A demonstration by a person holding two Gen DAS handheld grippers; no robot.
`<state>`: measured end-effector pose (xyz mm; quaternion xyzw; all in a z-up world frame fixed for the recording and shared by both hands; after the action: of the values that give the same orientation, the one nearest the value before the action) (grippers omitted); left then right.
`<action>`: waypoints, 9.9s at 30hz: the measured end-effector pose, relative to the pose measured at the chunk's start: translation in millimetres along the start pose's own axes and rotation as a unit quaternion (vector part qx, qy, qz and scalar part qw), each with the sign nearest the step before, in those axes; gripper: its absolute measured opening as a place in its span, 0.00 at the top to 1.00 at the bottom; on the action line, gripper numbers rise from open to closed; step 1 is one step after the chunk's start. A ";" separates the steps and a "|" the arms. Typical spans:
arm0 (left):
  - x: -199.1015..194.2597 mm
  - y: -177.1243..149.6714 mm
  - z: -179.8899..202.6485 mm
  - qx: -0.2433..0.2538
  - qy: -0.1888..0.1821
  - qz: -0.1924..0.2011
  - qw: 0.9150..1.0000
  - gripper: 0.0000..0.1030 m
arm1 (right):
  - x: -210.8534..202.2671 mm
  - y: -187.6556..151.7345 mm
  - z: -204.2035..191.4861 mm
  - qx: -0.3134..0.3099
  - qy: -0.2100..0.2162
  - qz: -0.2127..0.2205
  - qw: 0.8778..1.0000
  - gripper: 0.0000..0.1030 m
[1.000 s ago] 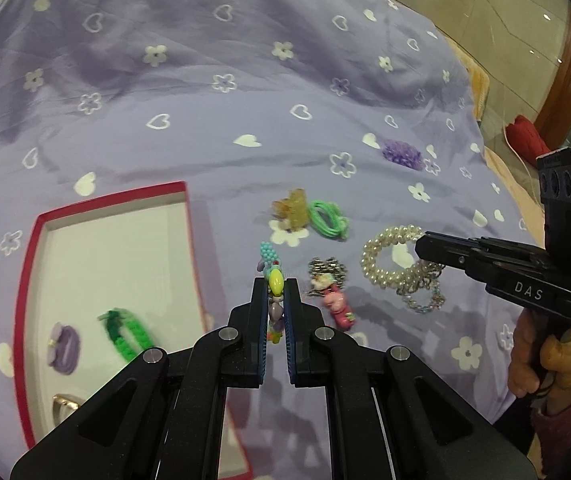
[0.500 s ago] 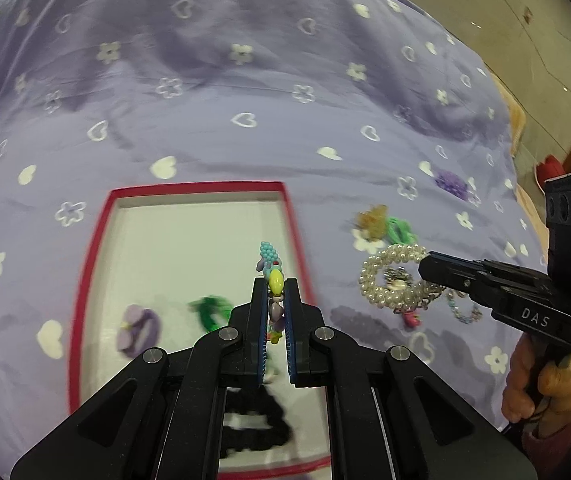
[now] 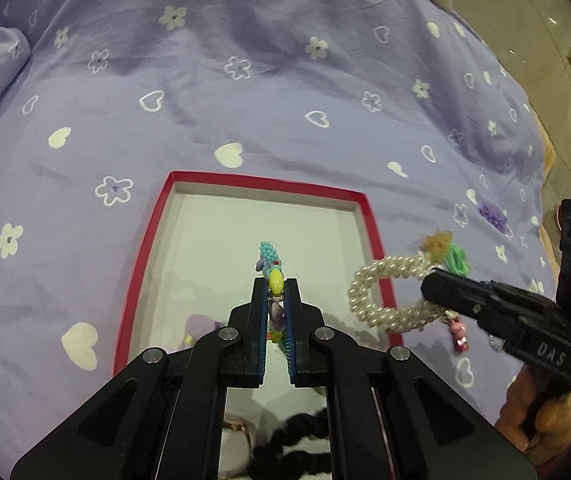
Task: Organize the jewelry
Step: 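Lower the beaded bracelet into the tray with the left tool while the right tool lowers the pearl bracelet, then open both tools and move them to the remaining jewelry, then grasp the pink heart hair clip with the left tool while the right tool grasps the beaded charm bracelet, then carry the heart clip into the tray with the left tool while the right tool carries the charm bracelet, then open both tools and move them back to the yellow claw clip and green hair tie, then grasp the yellow claw clip with the left tool while the right tool grasps the green hair tie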
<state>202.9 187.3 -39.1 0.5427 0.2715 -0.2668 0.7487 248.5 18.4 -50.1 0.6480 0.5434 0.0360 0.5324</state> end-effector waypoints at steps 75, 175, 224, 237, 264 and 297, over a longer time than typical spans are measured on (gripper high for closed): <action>-1.2 -38.7 107.6 0.056 -0.010 -0.041 0.998 0.51 | -136.5 -48.2 135.0 0.085 -0.148 0.038 0.985 0.64; -50.6 -52.0 18.5 0.002 0.023 0.003 1.000 0.85 | -78.7 -21.2 -4.0 -0.026 -0.041 0.042 0.998 0.93; 44.1 -36.8 -46.9 0.017 0.116 -0.071 0.991 0.81 | 66.2 -25.6 -3.6 -0.005 -0.031 -0.066 0.997 0.88; 28.7 -34.9 -45.7 0.008 0.125 -0.058 0.990 0.56 | 49.7 -24.0 -4.0 0.007 -0.017 -0.053 0.998 0.78; -12.0 -28.0 70.1 0.049 0.042 -0.020 0.998 0.39 | -121.0 -43.4 123.9 0.101 -0.120 0.047 0.986 0.63; 78.2 -4.1 164.4 0.055 -0.014 -0.071 0.996 0.32 | -54.8 -20.5 182.2 0.059 -0.142 0.000 0.988 0.88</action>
<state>274.9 20.5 -52.9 0.5585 0.2838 -0.3410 0.7009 326.4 -144.0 -114.3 0.6768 0.4634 -0.0885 0.5651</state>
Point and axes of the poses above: each gripper's, at about its wrist camera, not at the fingertips, and x roughly the way its jaws point, z to its right, y to its top, the point moved 4 cm from there along x, roughly the way its jaws point, and after that the axes turned 6 degrees about z, right-handed, at the moved point
